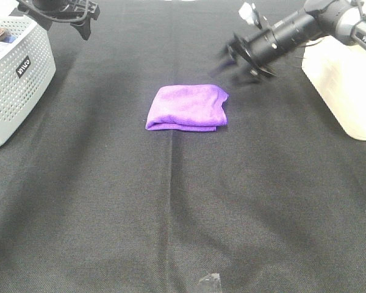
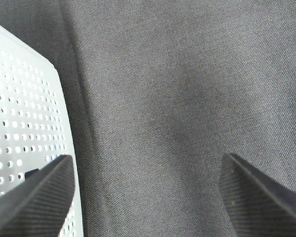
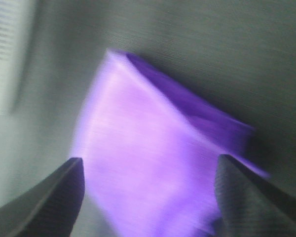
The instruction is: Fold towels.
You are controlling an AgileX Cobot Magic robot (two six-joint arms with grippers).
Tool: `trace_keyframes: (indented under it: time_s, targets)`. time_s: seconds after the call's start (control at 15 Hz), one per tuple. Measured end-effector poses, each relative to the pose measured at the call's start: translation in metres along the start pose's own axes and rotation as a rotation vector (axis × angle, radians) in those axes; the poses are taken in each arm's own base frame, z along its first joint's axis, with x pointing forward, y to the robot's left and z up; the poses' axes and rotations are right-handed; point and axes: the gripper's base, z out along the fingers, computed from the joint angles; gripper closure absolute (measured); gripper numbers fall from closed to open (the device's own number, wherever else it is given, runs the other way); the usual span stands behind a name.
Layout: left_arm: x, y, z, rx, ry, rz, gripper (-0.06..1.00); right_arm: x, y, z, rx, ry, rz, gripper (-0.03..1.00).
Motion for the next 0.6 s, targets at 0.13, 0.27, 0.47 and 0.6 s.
trace_keyframes:
  time_s: [0.13,0.27,0.47,0.6]
  targets:
    - [0.0,0.0,0.0,0.0,0.0,0.0,0.2,-0.005,0.012,-0.008,-0.011,-0.019,-0.02,0.27]
    - [0.0,0.0,0.0,0.002,0.0,0.0,0.2,-0.015,0.031,-0.036,0.081,-0.039,-0.075,0.26]
    - [0.002,0.013,0.002,0.04,0.002,-0.046,0.2,-0.03,0.086,-0.093,0.265,-0.104,-0.179,0.16]
    - [0.004,0.044,-0.005,0.077,-0.014,-0.114,0.2,-0.034,0.114,-0.13,0.371,-0.165,-0.199,0.15]
